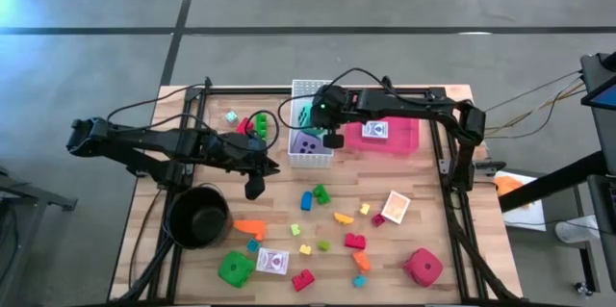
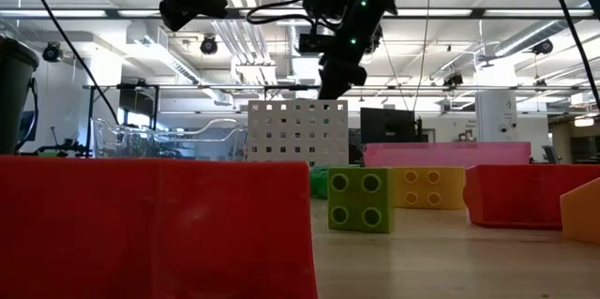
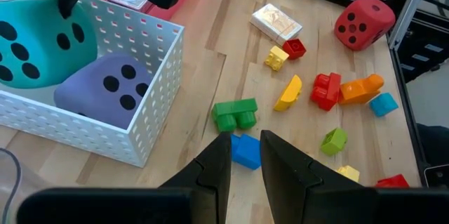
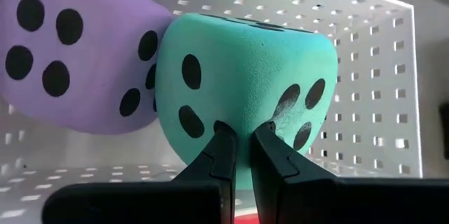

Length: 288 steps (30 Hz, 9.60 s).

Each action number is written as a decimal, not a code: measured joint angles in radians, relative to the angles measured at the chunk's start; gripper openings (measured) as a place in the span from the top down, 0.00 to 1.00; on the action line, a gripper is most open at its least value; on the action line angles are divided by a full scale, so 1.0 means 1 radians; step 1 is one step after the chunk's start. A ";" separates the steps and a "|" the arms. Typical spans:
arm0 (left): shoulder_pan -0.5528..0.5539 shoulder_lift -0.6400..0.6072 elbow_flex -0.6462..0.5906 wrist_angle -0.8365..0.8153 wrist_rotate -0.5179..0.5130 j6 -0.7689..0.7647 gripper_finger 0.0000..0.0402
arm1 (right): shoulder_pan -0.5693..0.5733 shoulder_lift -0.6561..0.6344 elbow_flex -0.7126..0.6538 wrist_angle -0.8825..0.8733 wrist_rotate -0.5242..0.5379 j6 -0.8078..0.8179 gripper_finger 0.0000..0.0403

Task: Pick & Place Toys
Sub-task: Put the blue dice into the white bin, then put the red game piece into the transparent bin

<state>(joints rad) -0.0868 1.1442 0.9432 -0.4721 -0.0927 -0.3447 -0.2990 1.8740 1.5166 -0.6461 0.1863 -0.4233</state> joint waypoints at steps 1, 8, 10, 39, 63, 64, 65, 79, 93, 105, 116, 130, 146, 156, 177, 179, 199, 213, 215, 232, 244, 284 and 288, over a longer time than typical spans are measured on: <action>0.000 0.000 0.000 0.000 0.000 0.000 0.80 | 0.001 0.000 0.000 0.003 0.020 0.009 0.97; 0.000 0.000 0.000 0.000 0.000 0.000 0.80 | -0.001 0.000 0.000 0.012 0.067 0.052 0.97; 0.000 0.000 0.000 0.000 0.000 0.000 0.80 | -0.001 0.000 0.000 0.020 0.073 0.053 0.97; 0.000 0.000 0.000 0.000 0.000 0.000 0.80 | -0.001 0.014 0.003 0.057 0.159 0.049 0.97; 0.000 0.000 0.000 0.000 0.000 -0.001 0.80 | 0.027 0.013 0.004 -0.006 0.106 0.039 0.97; 0.000 0.000 0.000 0.000 0.000 -0.001 0.80 | 0.029 0.013 0.004 -0.010 0.100 0.047 0.97; 0.000 0.000 0.000 0.000 0.000 -0.001 0.80 | 0.030 0.012 0.004 -0.015 0.093 0.053 0.97; 0.000 0.000 0.000 0.000 0.000 -0.001 0.80 | 0.033 0.012 0.003 -0.027 0.078 0.058 0.97; 0.000 0.000 0.000 0.000 0.000 -0.001 0.80 | 0.033 0.013 0.002 -0.028 0.076 0.062 0.91; 0.000 0.000 0.000 0.000 0.000 -0.001 0.80 | 0.036 0.016 0.000 -0.031 0.061 0.091 0.48; 0.000 0.000 0.000 0.000 0.000 -0.001 0.80 | 0.034 0.016 0.000 -0.022 0.068 0.107 0.33; 0.000 0.000 0.000 0.000 0.000 -0.001 0.80 | 0.034 0.014 0.002 -0.017 0.075 0.128 0.33; 0.000 0.000 0.000 0.000 0.000 -0.002 0.80 | 0.135 -0.189 0.002 -0.163 -0.012 0.476 0.32; 0.000 0.018 0.000 0.015 -0.008 -0.003 0.80 | 0.382 -0.297 -0.068 -0.307 0.001 0.704 0.32; 0.004 0.130 0.000 0.320 -0.031 0.070 0.80 | 0.716 -0.396 -0.504 -0.261 -0.010 1.239 0.32; 0.004 0.130 0.000 0.322 -0.036 0.048 0.80 | 0.726 -0.387 -0.532 -0.245 -0.052 1.169 0.32; 0.004 0.129 0.000 0.323 -0.049 0.030 0.80 | 0.782 -0.386 -0.622 -0.071 -0.068 0.763 0.32; 0.004 0.129 0.000 0.330 -0.049 0.013 0.80 | 0.781 -0.337 -0.693 0.033 -0.097 0.758 0.32; 0.004 0.129 0.000 0.349 -0.049 0.034 0.80 | 0.781 -0.323 -0.693 0.035 -0.107 0.753 0.33; 0.011 0.175 0.000 0.450 -0.049 0.074 0.80 | 0.781 -0.259 -0.672 0.036 -0.116 0.755 0.70; 0.011 0.175 0.000 0.455 -0.049 0.087 0.80 | 0.787 -0.286 -0.606 0.031 -0.097 0.816 0.70; -0.225 0.508 0.047 1.056 -0.140 1.026 0.40 | 0.864 -0.465 -0.234 0.033 0.339 0.940 0.70; -0.227 0.509 0.051 1.064 -0.120 1.028 0.26 | 0.851 -0.465 -0.230 0.063 0.340 0.929 0.70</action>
<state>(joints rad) -0.3134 1.6535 0.9937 0.5919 -0.2131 0.6836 0.5521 1.4090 1.2869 -0.5829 0.5266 0.5056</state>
